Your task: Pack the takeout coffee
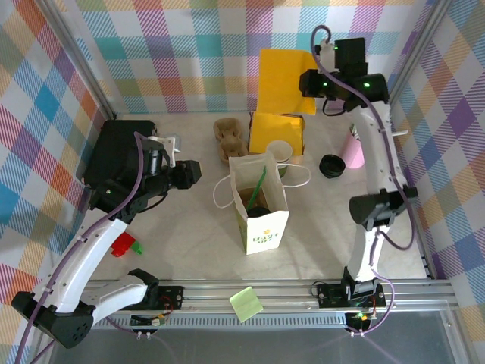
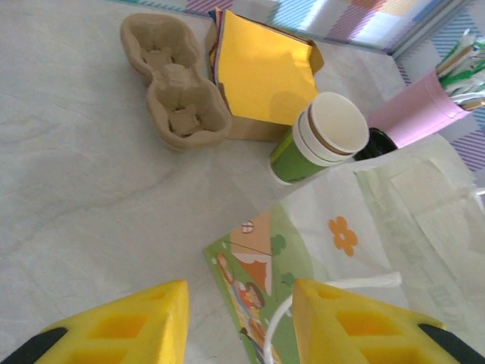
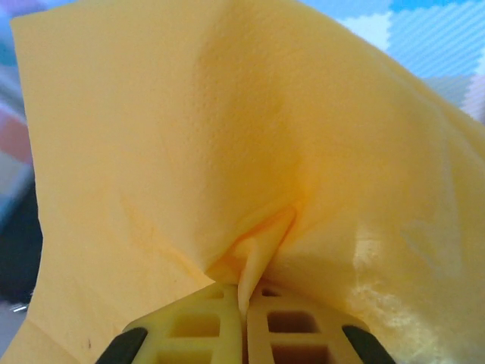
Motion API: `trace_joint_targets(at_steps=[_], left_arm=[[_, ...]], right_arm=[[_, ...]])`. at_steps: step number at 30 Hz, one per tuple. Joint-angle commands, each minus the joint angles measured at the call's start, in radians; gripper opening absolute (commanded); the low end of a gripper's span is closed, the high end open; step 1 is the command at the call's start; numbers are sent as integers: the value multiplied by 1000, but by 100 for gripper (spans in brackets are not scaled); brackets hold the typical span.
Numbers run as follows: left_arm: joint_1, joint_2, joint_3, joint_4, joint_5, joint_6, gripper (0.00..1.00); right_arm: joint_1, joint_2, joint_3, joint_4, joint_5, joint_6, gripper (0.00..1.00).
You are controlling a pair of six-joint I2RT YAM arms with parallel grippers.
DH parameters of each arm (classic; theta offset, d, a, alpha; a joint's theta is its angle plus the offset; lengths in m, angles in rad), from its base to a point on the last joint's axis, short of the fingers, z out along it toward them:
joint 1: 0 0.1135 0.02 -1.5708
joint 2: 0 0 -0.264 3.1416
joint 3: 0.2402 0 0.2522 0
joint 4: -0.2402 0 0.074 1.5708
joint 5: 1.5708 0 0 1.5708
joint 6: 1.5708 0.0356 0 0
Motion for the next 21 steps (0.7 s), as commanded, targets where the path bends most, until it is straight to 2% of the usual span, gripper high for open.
trace_joint_targets(at_steps=[1, 8, 13, 17, 21], left_arm=[[-11, -11, 40, 55, 98, -36, 40], [-31, 6, 42, 113, 196, -81, 41], [-45, 17, 40, 138, 252, -108, 41], [-53, 26, 29, 147, 266, -113, 41], [-56, 26, 8, 165, 270, -121, 41]], right_arm=[[-2, -91, 0, -93, -209, 85, 0], [10, -212, -69, -136, -541, 211, 0], [69, -296, -229, -16, -745, 273, 0], [120, -358, -377, 90, -809, 326, 0], [176, -390, -480, 124, -815, 326, 0]])
